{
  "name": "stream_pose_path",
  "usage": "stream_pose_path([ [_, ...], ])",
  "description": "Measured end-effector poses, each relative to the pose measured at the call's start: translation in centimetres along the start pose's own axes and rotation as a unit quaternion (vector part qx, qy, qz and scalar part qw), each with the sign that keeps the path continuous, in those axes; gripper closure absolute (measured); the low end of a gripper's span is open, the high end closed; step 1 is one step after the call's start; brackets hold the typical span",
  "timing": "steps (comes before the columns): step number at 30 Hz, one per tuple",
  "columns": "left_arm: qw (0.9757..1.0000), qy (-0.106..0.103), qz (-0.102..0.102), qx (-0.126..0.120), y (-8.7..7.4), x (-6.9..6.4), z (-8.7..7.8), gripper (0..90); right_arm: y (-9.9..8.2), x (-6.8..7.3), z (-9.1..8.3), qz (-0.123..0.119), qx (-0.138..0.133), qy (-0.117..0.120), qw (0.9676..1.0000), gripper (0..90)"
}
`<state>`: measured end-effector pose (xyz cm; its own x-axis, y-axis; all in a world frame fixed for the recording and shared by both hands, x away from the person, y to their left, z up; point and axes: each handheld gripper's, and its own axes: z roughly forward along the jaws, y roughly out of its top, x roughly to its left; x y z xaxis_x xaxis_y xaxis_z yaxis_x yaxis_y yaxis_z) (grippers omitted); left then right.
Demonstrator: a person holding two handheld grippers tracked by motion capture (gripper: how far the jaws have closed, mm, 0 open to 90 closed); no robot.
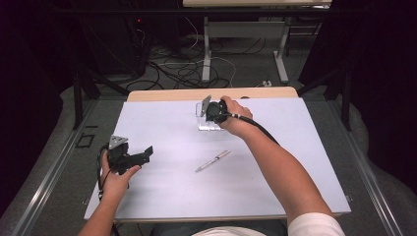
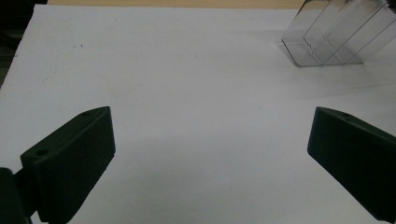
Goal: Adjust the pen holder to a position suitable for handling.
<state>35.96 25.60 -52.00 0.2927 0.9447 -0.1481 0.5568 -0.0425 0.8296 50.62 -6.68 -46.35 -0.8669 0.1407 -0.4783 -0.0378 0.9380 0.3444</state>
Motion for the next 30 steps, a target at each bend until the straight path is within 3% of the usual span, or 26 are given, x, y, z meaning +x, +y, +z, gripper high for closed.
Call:
stream_pose_path([
  [9,1.0000,0.000,-0.001,0.000,0.0,0.0,0.0,1.0,-0.1,0.1,-1.3,-0.011,-0.003,-0.006,0.9999,86.1],
  [14,1.0000,0.000,0.000,0.000,0.0,-0.1,0.0,0.9,-0.3,0.6,-1.8,-0.009,-0.010,0.000,0.9999,86.0],
  [18,1.0000,-0.001,0.001,0.003,0.0,-0.1,0.0,1.0,-0.1,1.1,-2.4,-0.020,0.004,0.007,0.9998,85.7],
  [28,1.0000,0.000,0.004,0.007,0.0,-0.2,0.1,1.0,0.1,2.5,-2.9,-0.015,-0.009,0.029,0.9994,85.9],
  [30,1.0000,0.002,0.004,0.007,0.0,-0.2,0.1,1.0,0.1,2.9,-2.9,-0.022,-0.001,0.033,0.9992,86.1],
])
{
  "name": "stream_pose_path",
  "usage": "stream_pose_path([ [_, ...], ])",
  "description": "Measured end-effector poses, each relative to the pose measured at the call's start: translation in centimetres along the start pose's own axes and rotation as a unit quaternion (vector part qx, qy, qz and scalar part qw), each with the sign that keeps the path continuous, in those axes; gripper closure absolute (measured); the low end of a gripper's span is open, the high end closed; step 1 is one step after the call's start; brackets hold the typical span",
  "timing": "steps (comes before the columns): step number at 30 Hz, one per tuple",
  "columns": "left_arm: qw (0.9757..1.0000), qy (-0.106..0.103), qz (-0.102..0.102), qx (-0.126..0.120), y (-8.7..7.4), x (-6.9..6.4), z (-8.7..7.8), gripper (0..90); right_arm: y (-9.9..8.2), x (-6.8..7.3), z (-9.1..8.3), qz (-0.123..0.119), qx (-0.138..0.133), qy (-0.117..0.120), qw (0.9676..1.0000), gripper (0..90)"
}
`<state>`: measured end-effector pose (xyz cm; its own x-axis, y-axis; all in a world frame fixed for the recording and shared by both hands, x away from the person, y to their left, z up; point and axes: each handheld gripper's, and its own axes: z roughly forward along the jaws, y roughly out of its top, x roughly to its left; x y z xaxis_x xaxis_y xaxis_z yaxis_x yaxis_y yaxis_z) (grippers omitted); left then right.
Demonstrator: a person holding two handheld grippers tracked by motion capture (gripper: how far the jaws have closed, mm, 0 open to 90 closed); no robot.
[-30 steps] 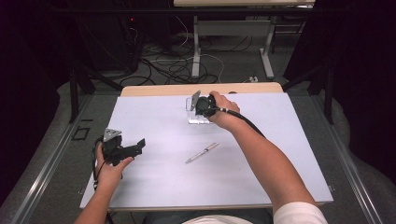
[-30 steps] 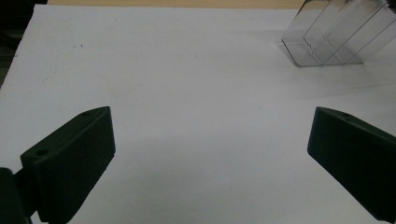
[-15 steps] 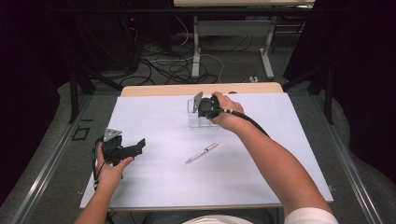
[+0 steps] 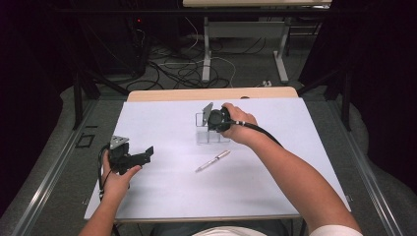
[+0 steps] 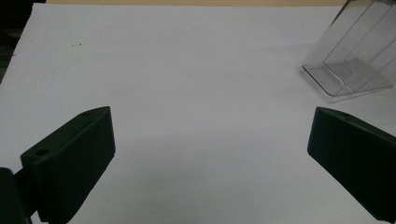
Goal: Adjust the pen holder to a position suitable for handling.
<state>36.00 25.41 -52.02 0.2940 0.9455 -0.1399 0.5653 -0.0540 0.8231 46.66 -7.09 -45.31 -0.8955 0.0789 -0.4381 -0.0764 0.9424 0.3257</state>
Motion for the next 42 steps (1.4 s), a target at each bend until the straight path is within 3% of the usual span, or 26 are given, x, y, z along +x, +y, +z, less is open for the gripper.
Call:
stream_pose_path([
  [10,1.0000,-0.001,0.001,0.003,0.0,-0.1,0.1,1.0,0.3,0.6,-0.8,0.001,0.001,0.001,1.0000,87.9],
  [15,1.0000,-0.001,0.003,0.003,0.0,-0.1,0.1,1.0,0.2,0.8,-0.7,-0.001,0.000,0.015,0.9999,88.2],
  [23,1.0000,0.000,0.003,0.003,0.0,-0.1,0.1,1.0,0.1,0.9,-0.7,0.044,-0.013,0.027,0.9986,88.4],
  [27,1.0000,0.000,0.003,0.003,0.0,-0.1,0.1,1.0,-0.1,1.1,-0.7,0.041,-0.023,0.028,0.9985,88.0],
  [32,1.0000,0.001,0.003,0.004,0.0,-0.1,0.1,0.9,-0.2,1.3,-0.7,0.019,-0.019,0.019,0.9995,86.5],
  [38,1.0000,0.000,0.003,0.002,0.0,-0.1,0.1,1.0,-0.3,1.5,-0.9,0.003,-0.019,0.009,0.9998,78.0],
  [42,1.0000,0.000,0.004,0.002,0.0,0.0,0.1,1.0,-0.4,1.6,-1.2,0.009,-0.024,0.003,0.9997,75.5],
])
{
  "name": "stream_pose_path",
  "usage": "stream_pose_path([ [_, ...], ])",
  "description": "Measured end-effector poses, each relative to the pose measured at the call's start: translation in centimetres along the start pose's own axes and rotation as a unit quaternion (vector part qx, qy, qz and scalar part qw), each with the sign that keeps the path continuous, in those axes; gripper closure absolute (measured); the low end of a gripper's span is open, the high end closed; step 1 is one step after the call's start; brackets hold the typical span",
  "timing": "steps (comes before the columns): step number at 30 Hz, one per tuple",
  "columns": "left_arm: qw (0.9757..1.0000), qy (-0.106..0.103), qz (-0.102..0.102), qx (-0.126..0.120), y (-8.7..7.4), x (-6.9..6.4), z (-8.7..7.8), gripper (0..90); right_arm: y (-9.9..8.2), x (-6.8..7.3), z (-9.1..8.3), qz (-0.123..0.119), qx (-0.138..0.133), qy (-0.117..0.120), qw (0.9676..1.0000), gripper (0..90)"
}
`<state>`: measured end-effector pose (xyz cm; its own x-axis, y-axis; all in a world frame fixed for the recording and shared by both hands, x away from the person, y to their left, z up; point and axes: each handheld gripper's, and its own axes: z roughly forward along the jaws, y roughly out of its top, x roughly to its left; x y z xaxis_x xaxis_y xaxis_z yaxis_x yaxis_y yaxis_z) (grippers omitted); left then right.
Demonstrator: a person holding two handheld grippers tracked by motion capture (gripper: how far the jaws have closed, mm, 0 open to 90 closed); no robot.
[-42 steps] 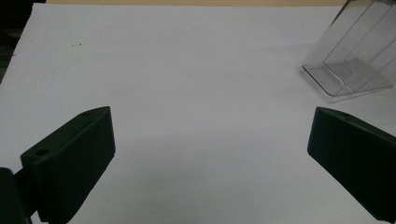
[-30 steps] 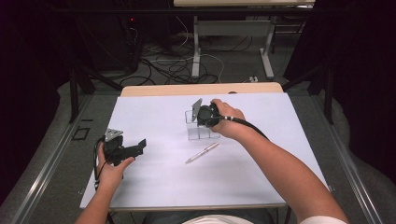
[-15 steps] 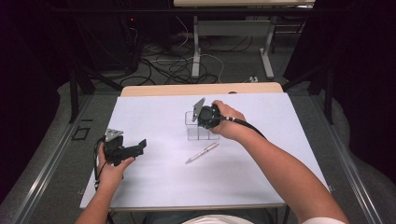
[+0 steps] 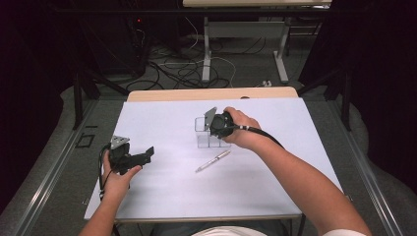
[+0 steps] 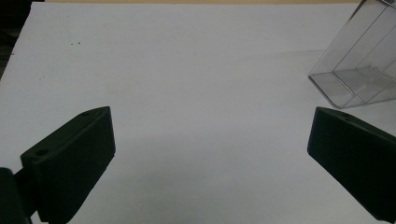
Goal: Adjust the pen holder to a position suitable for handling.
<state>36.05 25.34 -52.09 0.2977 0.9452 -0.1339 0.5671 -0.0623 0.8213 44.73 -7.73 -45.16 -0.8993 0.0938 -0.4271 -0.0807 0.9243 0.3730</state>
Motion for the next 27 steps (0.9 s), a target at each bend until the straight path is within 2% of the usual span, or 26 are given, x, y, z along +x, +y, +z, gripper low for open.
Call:
stream_pose_path([
  [2,1.0000,0.000,-0.001,0.000,0.0,0.0,0.0,1.0,0.0,0.1,-0.2,0.002,-0.006,-0.003,1.0000,74.0],
  [6,1.0000,0.001,-0.002,0.000,-0.1,0.0,-0.1,0.9,-0.1,0.2,-0.7,-0.010,-0.015,-0.014,0.9997,69.1],
  [11,1.0000,0.002,-0.002,-0.004,-0.1,0.0,-0.1,1.0,-0.2,0.5,-1.3,-0.005,-0.022,-0.020,0.9995,64.0],
  [12,1.0000,0.002,-0.002,-0.004,0.0,0.0,-0.1,1.0,-0.2,0.5,-1.4,-0.013,-0.023,-0.022,0.9994,63.0],
  [13,1.0000,0.002,-0.004,-0.003,-0.1,-0.1,-0.1,1.0,-0.3,0.7,-1.4,-0.005,-0.026,-0.021,0.9994,62.0],
  [16,1.0000,0.002,0.000,0.000,-0.1,-0.1,-0.1,1.0,-0.5,0.9,-1.5,-0.009,-0.030,-0.023,0.9993,59.1],
  [20,1.0000,0.002,-0.001,0.000,-0.1,-0.1,-0.1,1.0,-0.7,1.2,-1.7,0.004,-0.035,-0.030,0.9990,54.9],
  [21,1.0000,0.003,-0.001,0.000,-0.1,-0.1,-0.1,1.0,-0.7,1.1,-1.9,0.003,-0.025,-0.023,0.9994,53.6],
  [23,1.0000,0.003,-0.001,0.000,-0.1,0.0,-0.1,1.0,-0.9,1.4,-1.8,0.013,-0.047,-0.032,0.9983,51.9],
  [24,1.0000,0.003,-0.001,0.001,-0.1,-0.1,-0.1,1.0,-0.9,1.5,-1.9,0.018,-0.047,-0.040,0.9980,51.0],
  [27,1.0000,0.003,-0.001,0.001,-0.1,-0.1,-0.1,1.0,-1.0,1.7,-2.2,0.011,-0.046,-0.045,0.9979,49.1],
])
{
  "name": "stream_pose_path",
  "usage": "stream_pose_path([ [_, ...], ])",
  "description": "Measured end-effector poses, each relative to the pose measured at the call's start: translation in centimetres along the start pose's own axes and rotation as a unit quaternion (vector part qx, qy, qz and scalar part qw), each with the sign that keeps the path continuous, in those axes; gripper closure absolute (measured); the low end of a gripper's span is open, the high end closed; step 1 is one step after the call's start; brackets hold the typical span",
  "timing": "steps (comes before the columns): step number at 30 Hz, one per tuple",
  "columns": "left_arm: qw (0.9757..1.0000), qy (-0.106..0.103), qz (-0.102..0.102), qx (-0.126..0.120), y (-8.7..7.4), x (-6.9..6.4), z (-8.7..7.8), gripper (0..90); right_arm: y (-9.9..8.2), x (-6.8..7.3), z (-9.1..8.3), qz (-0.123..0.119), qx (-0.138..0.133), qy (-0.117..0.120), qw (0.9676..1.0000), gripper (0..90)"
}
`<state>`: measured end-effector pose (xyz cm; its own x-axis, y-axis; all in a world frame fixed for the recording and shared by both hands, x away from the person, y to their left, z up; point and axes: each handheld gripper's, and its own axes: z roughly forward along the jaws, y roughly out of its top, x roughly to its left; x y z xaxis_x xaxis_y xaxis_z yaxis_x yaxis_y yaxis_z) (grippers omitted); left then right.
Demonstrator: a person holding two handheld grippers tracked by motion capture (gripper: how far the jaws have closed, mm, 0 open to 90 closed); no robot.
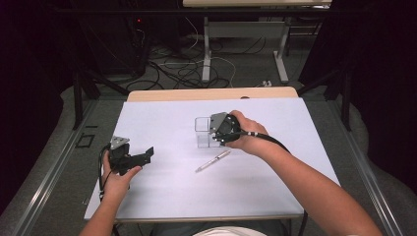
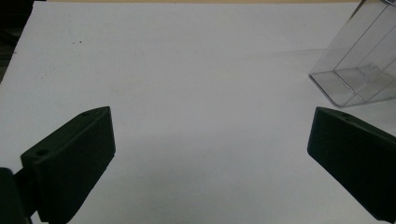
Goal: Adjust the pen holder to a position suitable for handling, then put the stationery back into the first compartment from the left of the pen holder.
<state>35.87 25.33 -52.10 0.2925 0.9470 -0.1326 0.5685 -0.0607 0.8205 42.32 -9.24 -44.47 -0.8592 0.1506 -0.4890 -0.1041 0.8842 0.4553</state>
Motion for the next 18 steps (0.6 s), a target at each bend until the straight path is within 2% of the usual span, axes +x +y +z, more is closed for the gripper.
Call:
stream_pose_path([
  [4,1.0000,0.001,-0.003,-0.001,0.0,0.0,0.0,1.0,0.0,0.6,-0.2,0.013,-0.012,0.004,0.9998,43.4],
  [9,1.0000,0.000,-0.002,-0.001,0.0,0.0,0.0,1.0,-0.1,1.3,-0.3,0.016,-0.010,0.002,0.9998,33.8],
  [10,1.0000,0.000,0.000,0.000,0.0,0.0,0.0,1.0,-0.1,1.6,-0.3,0.026,-0.009,0.003,0.9996,32.2],
  [13,1.0000,0.000,-0.002,0.002,0.0,0.0,0.1,1.0,-0.3,2.2,-0.3,0.024,-0.008,0.007,0.9997,29.9],
  [18,1.0000,0.001,0.000,0.001,0.0,-0.1,0.0,1.0,-0.5,2.9,0.1,-0.009,-0.003,0.005,0.9999,29.9],
])
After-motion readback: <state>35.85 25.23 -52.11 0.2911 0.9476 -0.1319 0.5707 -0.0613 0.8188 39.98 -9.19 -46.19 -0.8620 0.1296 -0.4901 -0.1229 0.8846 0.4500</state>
